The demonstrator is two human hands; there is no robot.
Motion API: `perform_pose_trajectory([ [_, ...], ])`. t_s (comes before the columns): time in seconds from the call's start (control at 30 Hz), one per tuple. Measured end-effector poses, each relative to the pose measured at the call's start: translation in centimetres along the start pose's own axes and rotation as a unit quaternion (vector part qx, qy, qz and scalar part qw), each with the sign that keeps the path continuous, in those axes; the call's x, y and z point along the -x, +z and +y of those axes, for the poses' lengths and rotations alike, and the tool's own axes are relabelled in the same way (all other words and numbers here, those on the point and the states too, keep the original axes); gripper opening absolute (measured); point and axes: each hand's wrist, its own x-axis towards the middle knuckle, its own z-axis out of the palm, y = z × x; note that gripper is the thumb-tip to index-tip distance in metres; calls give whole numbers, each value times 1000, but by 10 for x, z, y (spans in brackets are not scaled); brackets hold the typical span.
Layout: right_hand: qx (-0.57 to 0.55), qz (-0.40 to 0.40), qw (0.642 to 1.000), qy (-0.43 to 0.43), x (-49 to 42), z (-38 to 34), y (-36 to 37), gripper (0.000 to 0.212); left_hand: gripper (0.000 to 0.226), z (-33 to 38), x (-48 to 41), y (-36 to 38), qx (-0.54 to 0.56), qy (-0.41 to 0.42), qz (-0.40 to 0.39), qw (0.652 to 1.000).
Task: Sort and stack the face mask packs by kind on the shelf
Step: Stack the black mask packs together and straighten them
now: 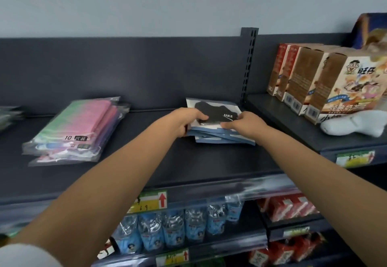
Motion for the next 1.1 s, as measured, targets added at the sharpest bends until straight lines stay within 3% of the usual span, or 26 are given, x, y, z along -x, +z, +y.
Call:
perform_pose_trajectory([
  [0.13, -50, -22, 998, -24, 3, -10, 6, 52, 35, -2, 3, -13, -34, 36, 75, 996],
  [0.2, -95, -41, 994, -31, 5, -18, 13, 41, 21, -4, 8, -32, -40, 40, 112, 992],
  [0.23, -118, -54, 991, -32, 6, -24, 17, 45, 12, -5, 11, -43, -40, 38, 125, 991],
  [0.37, -184, -111, 977, -18, 8, -50, 32, 74, 15, -11, 30, -90, -52, 38, 182, 981],
  [0.5, -243, -140, 960, -3, 6, -72, 46, 71, 16, -14, 42, -125, -73, 32, 212, 974],
  [0.57, -273, -154, 950, -2, 3, -82, 54, 70, 32, -18, 39, -131, -75, 29, 211, 974],
  [0.73, -322, -133, 937, -5, -9, -90, 66, 68, 47, -30, 20, -122, -105, 67, 194, 973],
  [0.83, -348, -124, 929, 3, -18, -91, 77, 50, 69, -37, 4, -121, -93, 73, 187, 975],
  [0.9, -368, -131, 920, 2, -26, -93, 85, 39, 68, -38, -8, -124, -76, 81, 185, 976],
  [1.1, -430, -133, 892, 43, -39, -92, 80, 53, 64, -31, -11, -141, 83, 29, 86, 992],
])
